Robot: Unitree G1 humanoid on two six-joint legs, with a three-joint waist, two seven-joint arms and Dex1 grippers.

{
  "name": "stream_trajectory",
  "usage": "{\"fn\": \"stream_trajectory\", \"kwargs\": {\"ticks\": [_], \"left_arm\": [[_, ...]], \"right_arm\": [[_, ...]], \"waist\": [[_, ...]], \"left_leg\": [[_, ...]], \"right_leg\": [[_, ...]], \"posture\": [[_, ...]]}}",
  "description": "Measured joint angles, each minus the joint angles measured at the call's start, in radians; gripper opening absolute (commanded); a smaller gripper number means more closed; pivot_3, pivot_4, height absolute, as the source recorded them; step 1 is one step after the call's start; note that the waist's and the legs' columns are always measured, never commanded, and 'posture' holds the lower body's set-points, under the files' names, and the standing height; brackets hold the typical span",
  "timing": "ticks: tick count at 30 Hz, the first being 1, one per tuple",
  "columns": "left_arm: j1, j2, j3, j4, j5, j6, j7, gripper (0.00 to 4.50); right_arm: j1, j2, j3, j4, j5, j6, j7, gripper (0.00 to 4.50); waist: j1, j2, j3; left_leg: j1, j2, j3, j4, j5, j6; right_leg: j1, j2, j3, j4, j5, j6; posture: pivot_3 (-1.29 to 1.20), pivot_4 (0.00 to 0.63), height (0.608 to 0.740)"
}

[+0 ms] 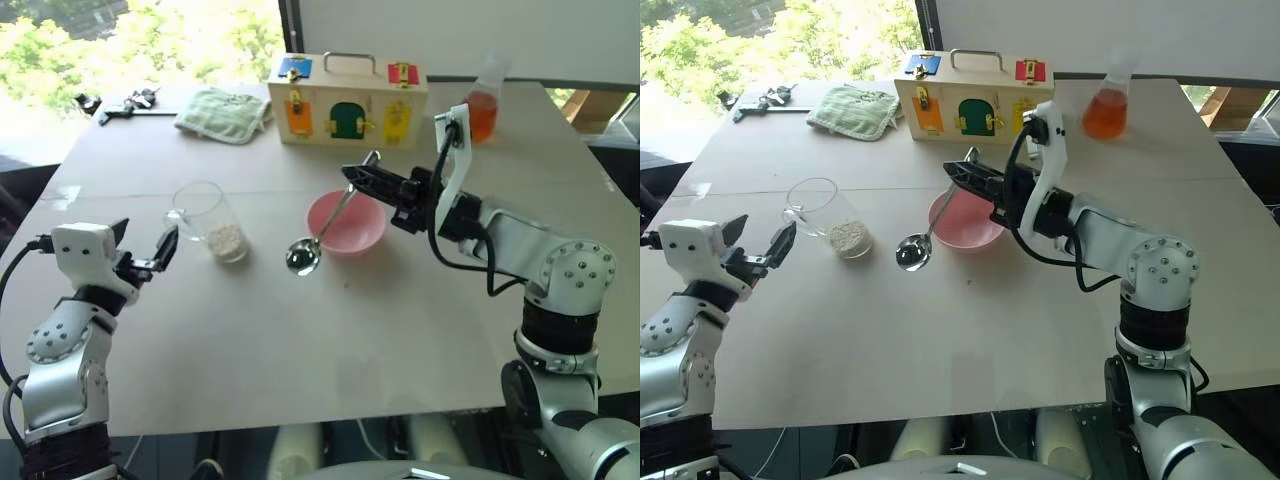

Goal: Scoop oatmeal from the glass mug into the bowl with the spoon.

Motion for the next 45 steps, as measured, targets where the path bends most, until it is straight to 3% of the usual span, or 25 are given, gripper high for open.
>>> {"fn": "stream_trajectory", "kwargs": {"ticks": [11,12,14,19,20,25,34,45], "left_arm": [[-0.186,0.027,-0.059,0.27,0.046,-0.073,-0.071,3.95],[-0.197,0.027,-0.07,0.287,0.046,-0.079,-0.085,3.43],[-0.209,0.025,-0.083,0.307,0.046,-0.087,-0.102,2.85],[-0.231,0.002,-0.106,0.335,0.046,-0.108,-0.11,0.36],[-0.238,-0.004,-0.106,0.336,0.029,-0.115,-0.113,0.03],[-0.255,-0.011,-0.116,0.32,0.034,-0.119,-0.109,0.03],[-0.222,-0.098,-0.199,0.127,0.0,0.026,-0.098,0.03],[-0.283,-0.131,-0.268,0.048,-0.012,0.169,-0.06,0.03]], "right_arm": [[0.009,-0.004,0.037,-0.021,0.002,-0.06,-0.019,0.0],[0.01,-0.005,0.038,-0.022,0.002,-0.065,-0.02,0.0],[0.01,-0.005,0.043,-0.022,0.001,-0.078,-0.019,0.0],[0.007,-0.019,0.05,-0.021,-0.014,-0.101,-0.013,0.0],[0.004,-0.023,0.05,-0.021,-0.019,-0.103,-0.011,0.0],[-0.088,-0.036,0.061,0.027,-0.094,-0.14,0.046,0.0],[-0.313,0.021,0.215,0.239,-0.495,-0.349,0.295,0.0],[-0.294,0.016,0.341,0.272,-0.752,-0.424,0.519,0.0]], "waist": [[0.0,0.0,0.0],[0.0,0.0,0.0],[-0.002,0.0,0.0],[-0.001,0.0,0.0],[-0.001,0.0,0.0],[-0.006,0.0,0.0],[0.002,0.0,0.0],[0.0,0.0,0.001]], "left_leg": [[0.0,0.0,0.001,0.0,0.0,0.0],[0.0,0.0,0.001,0.0,0.0,0.0],[0.0,0.0,0.001,0.0,0.0,0.0],[0.0,0.0,0.001,0.0,0.0,0.0],[0.0,0.0,0.001,0.0,0.0,0.0],[0.001,0.0,0.002,0.001,0.0,0.0],[-0.002,-0.001,0.001,0.001,0.0,0.0],[-0.002,-0.001,0.001,0.002,0.001,-0.001]], "right_leg": [[0.0,0.0,0.0,0.0,0.0,0.0],[0.0,-0.001,0.0,0.0,0.0,0.0],[0.0,0.0,0.0,0.0,0.0,0.0],[0.0,-0.001,0.0,0.0,0.0,0.001],[0.0,-0.001,0.0,0.0,0.0,0.001],[0.0,0.0,0.001,0.001,0.001,0.001],[-0.001,-0.001,0.0,0.0,0.001,0.002],[-0.001,-0.001,0.0,0.0,0.001,0.002]], "posture": [[0.0,0.15,0.74],[0.0,0.15,0.74],[0.0,0.15,0.74],[0.0,0.15,0.74],[0.0,0.15,0.74],[0.0,0.15,0.74],[0.0,0.15,0.74],[0.0,0.15,0.74]]}}
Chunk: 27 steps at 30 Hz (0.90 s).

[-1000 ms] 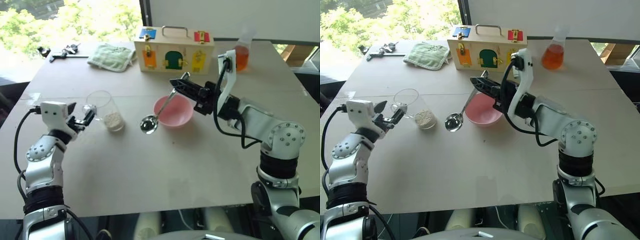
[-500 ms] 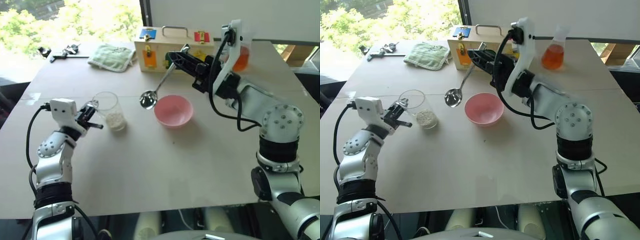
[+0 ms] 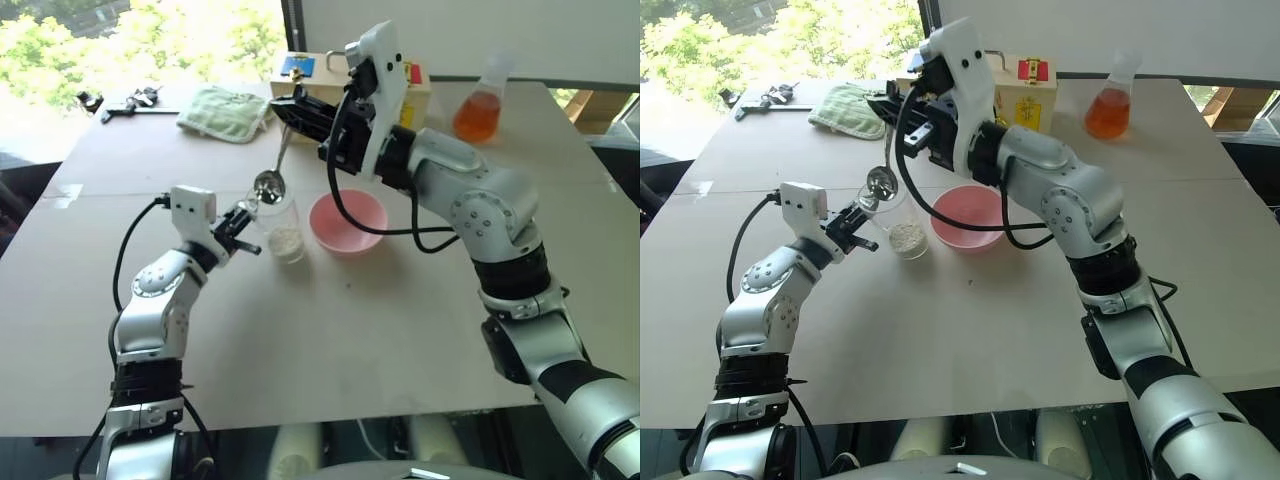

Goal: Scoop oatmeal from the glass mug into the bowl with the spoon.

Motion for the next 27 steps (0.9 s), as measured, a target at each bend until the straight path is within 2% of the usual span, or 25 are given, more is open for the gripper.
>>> {"fn": "stream_trajectory", "kwargs": {"ticks": [8,15,18,22,27], "left_arm": [[-0.084,0.037,-0.053,0.001,0.025,0.025,-0.039,0.03],[-0.117,0.098,-0.13,0.043,0.122,0.012,-0.087,0.03],[-0.124,0.112,-0.141,0.057,0.145,-0.024,-0.104,0.03],[-0.123,0.116,-0.144,0.079,0.164,-0.078,-0.119,0.03],[-0.118,0.108,-0.144,0.096,0.17,-0.129,-0.114,0.03]], "right_arm": [[0.047,-0.002,0.165,0.051,-0.209,-0.075,0.105,0.0],[0.049,0.044,0.2,0.119,-0.287,-0.066,0.16,0.0],[0.049,0.094,0.134,0.13,-0.248,0.048,0.133,0.0],[0.045,0.167,-0.042,0.152,-0.172,0.227,0.023,0.0],[0.005,0.203,-0.168,0.18,-0.133,0.331,-0.06,0.0]], "waist": [[0.0,0.0,0.0],[-0.001,0.0,0.0],[0.0,0.0,0.001],[0.0,0.0,0.001],[-0.001,0.0,0.001]], "left_leg": [[0.0,-0.002,0.0,0.0,0.001,-0.001],[0.0,-0.001,0.002,0.0,0.001,-0.001],[0.0,-0.001,0.002,0.0,0.001,-0.001],[0.0,-0.001,0.002,0.0,0.001,-0.002],[0.0,-0.001,0.002,0.0,0.001,-0.002]], "right_leg": [[0.0,0.001,0.0,0.001,0.0,0.0],[0.0,0.001,0.0,0.0,0.0,0.0],[0.0,0.001,0.0,0.0,0.0,0.0],[0.0,0.001,0.0,0.001,0.0,0.0],[0.0,0.001,0.0,0.001,0.0,0.0]], "posture": [[0.0,0.15,0.74],[0.0,0.15,0.74],[0.0,0.15,0.74],[0.0,0.15,0.74],[0.0,0.15,0.74]]}}
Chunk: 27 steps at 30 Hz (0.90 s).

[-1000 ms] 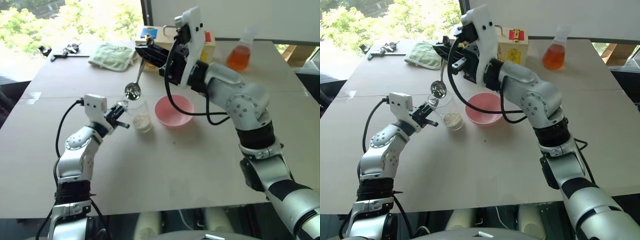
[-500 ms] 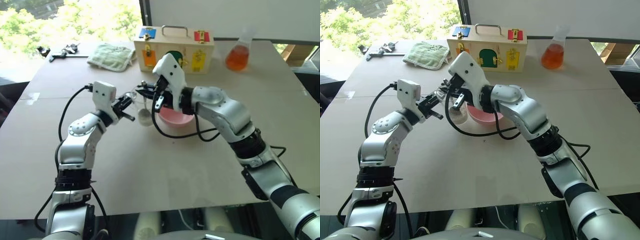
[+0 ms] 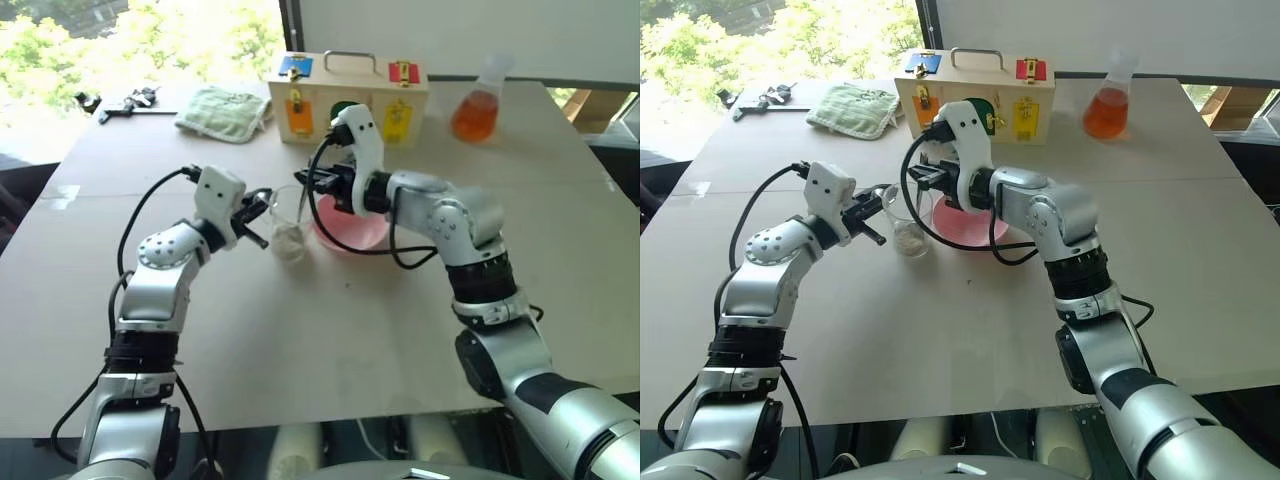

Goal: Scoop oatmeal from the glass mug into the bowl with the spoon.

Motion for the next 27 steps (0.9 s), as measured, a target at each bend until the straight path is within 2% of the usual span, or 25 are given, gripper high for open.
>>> {"fn": "stream_trajectory", "kwargs": {"ticks": [5,15,27], "left_arm": [[0.005,-0.019,0.005,0.022,0.0,-0.042,0.008,0.03],[0.011,-0.03,0.013,0.03,-0.001,-0.058,0.018,0.03],[0.038,-0.07,0.034,0.03,-0.005,-0.091,0.072,0.03]], "right_arm": [[-0.041,0.028,-0.085,0.0,0.034,0.05,-0.054,0.0],[-0.057,0.054,-0.167,0.0,0.074,0.108,-0.133,0.0],[-0.086,0.112,-0.386,0.0,0.196,0.218,-0.339,0.0]], "waist": [[0.0,0.0,0.0],[-0.001,0.0,0.0],[-0.001,0.0,0.0]], "left_leg": [[0.0,0.0,0.0,0.0,0.0,0.0],[0.0,0.0,0.0,0.0,0.0,0.0],[0.0,0.001,-0.001,0.0,0.0,0.0]], "right_leg": [[0.0,0.0,0.0,0.0,0.0,0.0],[0.0,0.0,0.0,0.001,0.0,0.0],[0.0,0.0,0.0,0.001,0.0,0.0]], "posture": [[0.0,0.15,0.74],[0.0,0.15,0.74],[0.0,0.15,0.74]]}}
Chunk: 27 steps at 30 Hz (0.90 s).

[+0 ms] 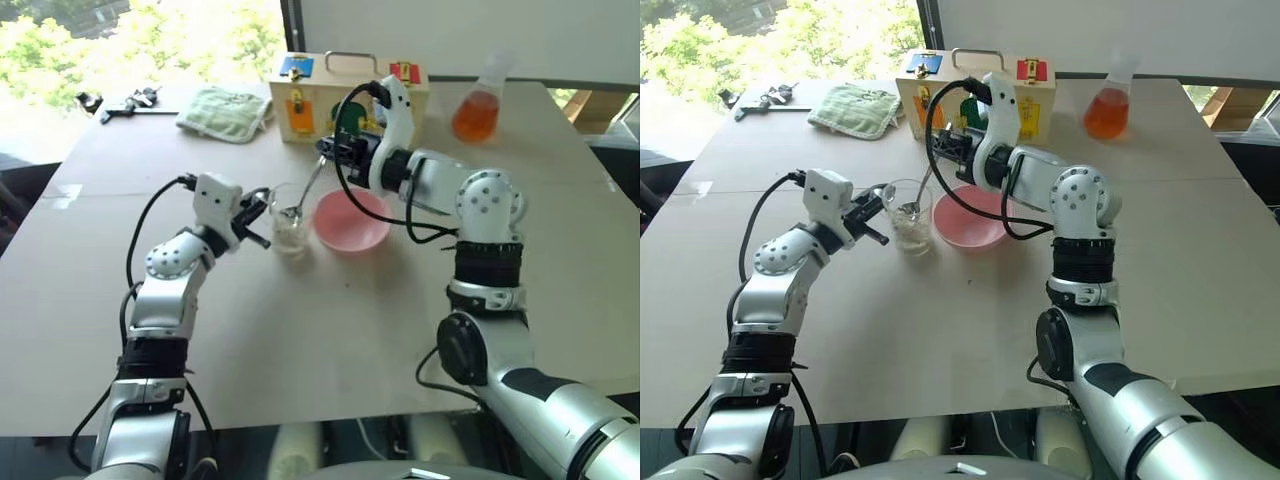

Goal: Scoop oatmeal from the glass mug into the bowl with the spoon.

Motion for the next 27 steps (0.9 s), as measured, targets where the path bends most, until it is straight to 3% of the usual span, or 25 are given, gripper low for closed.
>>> {"fn": "stream_trajectory", "kwargs": {"ticks": [16,27], "left_arm": [[0.068,-0.091,0.034,-0.041,-0.006,-0.053,0.112,0.03],[0.085,-0.122,0.04,-0.049,-0.008,-0.069,0.16,0.03]], "right_arm": [[-0.052,0.017,-0.165,0.063,0.187,0.041,-0.25,0.0],[-0.062,0.019,-0.214,0.107,0.322,0.036,-0.399,0.0]], "waist": [[0.001,0.0,0.0],[0.001,0.0,0.0]], "left_leg": [[0.0,0.0,0.0,0.0,0.0,0.0],[0.0,0.001,0.001,0.0,0.0,0.0]], "right_leg": [[0.0,-0.001,0.0,0.0,0.0,0.0],[0.0,0.0,0.0,0.0,0.0,0.0]], "posture": [[0.0,0.15,0.74],[0.0,0.15,0.74]]}}
